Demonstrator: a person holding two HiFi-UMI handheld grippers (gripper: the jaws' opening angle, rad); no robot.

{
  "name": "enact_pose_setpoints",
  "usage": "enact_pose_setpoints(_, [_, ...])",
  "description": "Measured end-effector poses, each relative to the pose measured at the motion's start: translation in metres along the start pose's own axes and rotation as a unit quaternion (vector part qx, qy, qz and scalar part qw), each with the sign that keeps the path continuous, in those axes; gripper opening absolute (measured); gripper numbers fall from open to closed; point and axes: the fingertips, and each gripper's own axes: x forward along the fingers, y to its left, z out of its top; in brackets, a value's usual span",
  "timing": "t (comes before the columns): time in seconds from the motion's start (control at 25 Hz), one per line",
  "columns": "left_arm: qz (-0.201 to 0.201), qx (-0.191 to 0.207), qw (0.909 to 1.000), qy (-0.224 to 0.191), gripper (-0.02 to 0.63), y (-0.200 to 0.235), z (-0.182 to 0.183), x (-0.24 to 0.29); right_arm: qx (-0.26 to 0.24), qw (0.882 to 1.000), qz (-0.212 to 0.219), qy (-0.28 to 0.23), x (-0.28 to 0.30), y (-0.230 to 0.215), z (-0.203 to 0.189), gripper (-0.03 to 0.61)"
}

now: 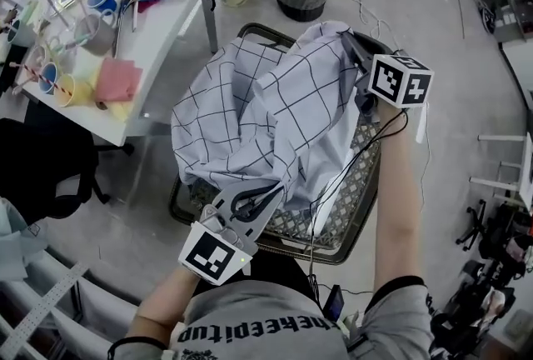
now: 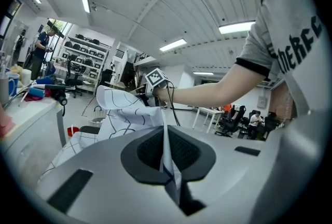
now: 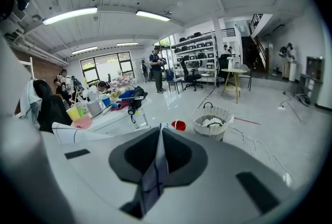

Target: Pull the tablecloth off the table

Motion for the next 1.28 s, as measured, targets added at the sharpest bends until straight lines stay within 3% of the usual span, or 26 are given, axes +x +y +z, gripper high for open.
enact_pose_setpoints(0.32, [-0.056,0.014,0.9982,0.019,0.015,-0.046,-0.004,0.046,0.002,0.999,-0.032,0.023,-0.027,-0.059,-0.031,0.035])
enact_pose_setpoints(0.6, [-0.089,0.026,0.9934,0.068,0.015,-0.077,-0.041,0.084,0.028,0.996,-0.070,0.044,-0.037,-0.106,-0.086,0.025])
enact_pose_setpoints(1.08, [-0.117,0.043,0.9743,0.188,0.015,-0.098,-0.139,0.128,0.042,0.990,-0.096,0.089,-0.019,-0.130,-0.168,0.025])
enact_pose_setpoints(1.28, [-0.113,0.038,0.9758,0.183,0.017,-0.097,-0.145,0.129,0.046,0.992,-0.096,0.072,-0.026,-0.128,-0.169,0.025])
